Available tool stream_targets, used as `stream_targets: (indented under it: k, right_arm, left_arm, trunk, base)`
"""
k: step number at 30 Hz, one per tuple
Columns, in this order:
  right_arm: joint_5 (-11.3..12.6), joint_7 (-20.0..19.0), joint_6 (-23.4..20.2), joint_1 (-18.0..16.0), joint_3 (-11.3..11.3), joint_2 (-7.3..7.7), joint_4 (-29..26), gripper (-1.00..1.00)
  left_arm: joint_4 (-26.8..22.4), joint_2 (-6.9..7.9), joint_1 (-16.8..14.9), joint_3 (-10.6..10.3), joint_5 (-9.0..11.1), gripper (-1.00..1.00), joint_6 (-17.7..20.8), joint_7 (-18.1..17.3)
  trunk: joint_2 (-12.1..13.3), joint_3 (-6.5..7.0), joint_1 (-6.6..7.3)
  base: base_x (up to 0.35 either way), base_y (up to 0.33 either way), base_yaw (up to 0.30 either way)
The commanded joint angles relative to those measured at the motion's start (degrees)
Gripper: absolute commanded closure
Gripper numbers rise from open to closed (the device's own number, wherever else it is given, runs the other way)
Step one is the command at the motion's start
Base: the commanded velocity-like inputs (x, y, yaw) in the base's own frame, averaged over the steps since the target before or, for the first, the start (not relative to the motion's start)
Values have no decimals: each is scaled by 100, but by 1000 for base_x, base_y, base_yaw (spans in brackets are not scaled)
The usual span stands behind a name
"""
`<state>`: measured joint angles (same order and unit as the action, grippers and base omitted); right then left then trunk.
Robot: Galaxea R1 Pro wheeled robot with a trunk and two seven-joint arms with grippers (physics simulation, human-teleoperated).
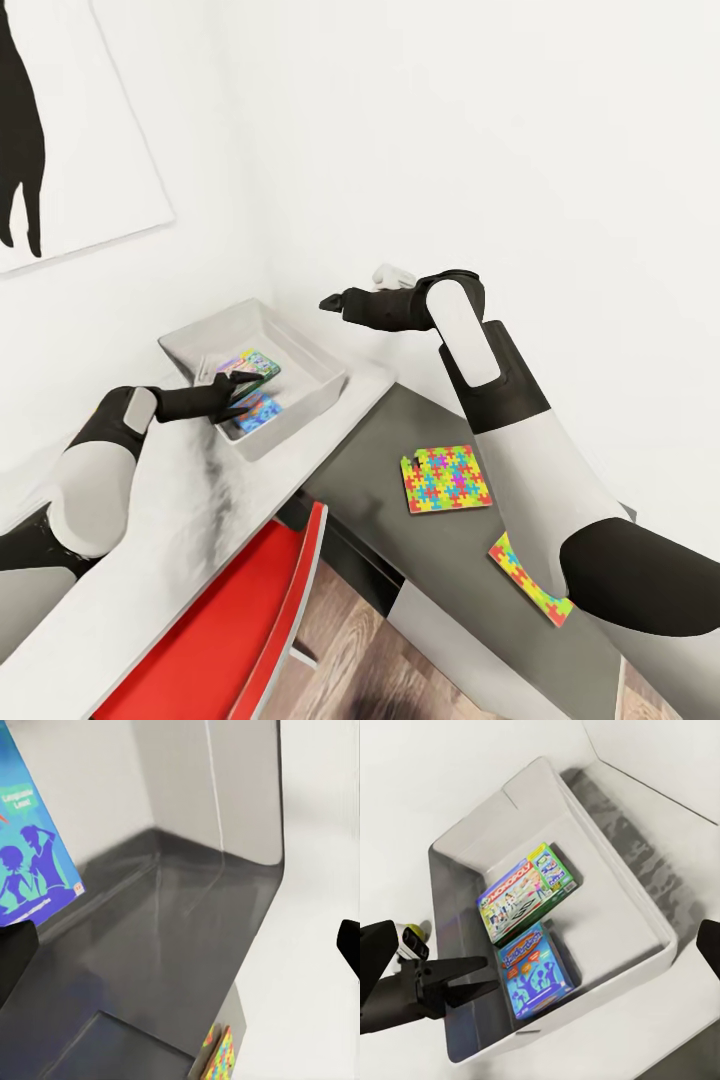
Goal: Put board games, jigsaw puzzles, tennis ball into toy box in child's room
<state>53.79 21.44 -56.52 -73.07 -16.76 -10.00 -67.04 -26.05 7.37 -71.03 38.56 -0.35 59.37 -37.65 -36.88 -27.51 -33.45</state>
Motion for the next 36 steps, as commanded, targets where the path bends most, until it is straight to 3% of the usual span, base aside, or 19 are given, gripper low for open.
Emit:
stream_targets:
  k: [1,36]
  right_arm:
    - [56,60,-8,-6,-3,0,-3,-100]
    - [53,62,-16,-6,-3,0,-7,-100]
  left_arm:
    - [1,-2,-7,36,2,-100,44,-6]
    - [4,1,-7,46,35,-100,39,-6]
  trunk:
    - [-6,-2,-2]
    - [-6,319,-2]
  base:
    - [0,0,0]
    - [0,0,0]
